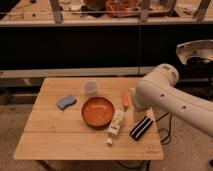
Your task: Move the arm in a circular motion
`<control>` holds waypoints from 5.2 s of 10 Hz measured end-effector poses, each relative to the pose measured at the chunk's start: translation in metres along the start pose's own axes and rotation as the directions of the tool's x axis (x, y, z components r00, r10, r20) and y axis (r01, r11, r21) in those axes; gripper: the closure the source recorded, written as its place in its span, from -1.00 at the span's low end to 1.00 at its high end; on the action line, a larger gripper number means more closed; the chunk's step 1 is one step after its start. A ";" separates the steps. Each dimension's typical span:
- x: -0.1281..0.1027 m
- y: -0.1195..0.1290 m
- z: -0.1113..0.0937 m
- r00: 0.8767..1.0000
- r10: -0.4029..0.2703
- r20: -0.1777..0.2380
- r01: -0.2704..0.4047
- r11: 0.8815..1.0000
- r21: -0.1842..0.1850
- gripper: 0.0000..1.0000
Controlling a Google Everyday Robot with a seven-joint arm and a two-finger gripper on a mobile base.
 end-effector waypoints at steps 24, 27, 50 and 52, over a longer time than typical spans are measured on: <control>0.175 0.022 0.004 0.979 0.205 0.016 -0.202 0.975 -0.093 -0.60; 0.142 0.035 -0.003 0.984 0.178 -0.009 -0.178 0.978 -0.105 -0.60; -0.172 -0.141 0.080 0.967 -0.239 0.087 0.251 0.955 -0.157 -0.60; -0.172 -0.158 0.090 0.966 -0.246 0.084 0.257 0.952 -0.164 -0.60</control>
